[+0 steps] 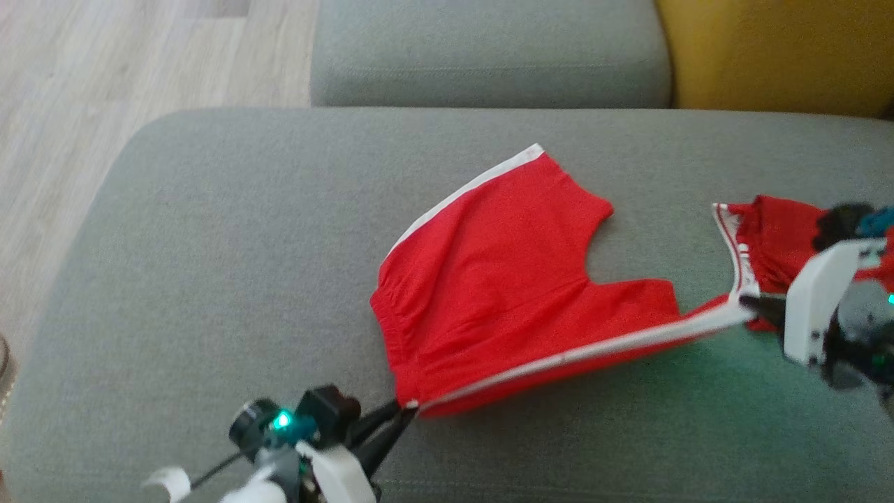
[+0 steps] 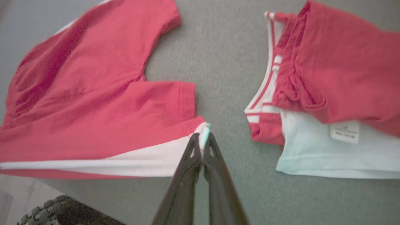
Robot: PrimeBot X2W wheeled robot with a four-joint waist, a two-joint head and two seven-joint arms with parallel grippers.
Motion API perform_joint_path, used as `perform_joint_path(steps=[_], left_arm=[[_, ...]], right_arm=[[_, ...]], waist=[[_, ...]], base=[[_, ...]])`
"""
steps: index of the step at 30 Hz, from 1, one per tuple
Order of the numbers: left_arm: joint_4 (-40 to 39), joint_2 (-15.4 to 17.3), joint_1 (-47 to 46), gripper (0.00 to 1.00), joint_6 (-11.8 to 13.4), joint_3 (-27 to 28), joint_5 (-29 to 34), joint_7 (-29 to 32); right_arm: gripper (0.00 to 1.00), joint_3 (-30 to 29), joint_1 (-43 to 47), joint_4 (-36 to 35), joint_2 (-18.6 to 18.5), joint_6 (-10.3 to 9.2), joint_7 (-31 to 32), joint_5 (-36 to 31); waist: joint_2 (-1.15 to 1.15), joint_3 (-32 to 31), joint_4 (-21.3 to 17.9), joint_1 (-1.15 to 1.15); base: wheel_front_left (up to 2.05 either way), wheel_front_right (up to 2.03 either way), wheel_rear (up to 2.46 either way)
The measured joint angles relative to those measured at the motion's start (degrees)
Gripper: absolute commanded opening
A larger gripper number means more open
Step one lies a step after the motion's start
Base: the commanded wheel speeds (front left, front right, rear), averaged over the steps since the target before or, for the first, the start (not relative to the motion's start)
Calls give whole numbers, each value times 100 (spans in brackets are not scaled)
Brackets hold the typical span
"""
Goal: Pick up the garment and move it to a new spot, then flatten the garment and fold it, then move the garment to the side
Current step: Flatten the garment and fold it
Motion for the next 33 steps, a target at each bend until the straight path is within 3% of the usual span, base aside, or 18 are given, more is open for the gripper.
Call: perform_joint_path(steps=[7,15,25,33], left_arm=[[-232,-32,-660,0,75,88,48,94],[-52,-316,-1302,0,38,188,75,-63],[883,-829,-2359,0,-131,267,125,-477],[1631,-1204,-2953,0,-233,290,124,-709]], right_arm=[[0,-1023,-886,176,536,0,363,-666],[0,-1811,-2179,857,1237,0,576,-1675],[0,-2091,-3348,1605,1578,0,198,-2858],[0,-2024,-3844,2003,1704,0,-524,-3063]], waist=[[0,399,245,0],[0,1053,542,1],[0,1866,998,2],[-1,2350,1186,2]], base=[[0,0,0],[0,0,0],[0,0,0],[0,0,0]])
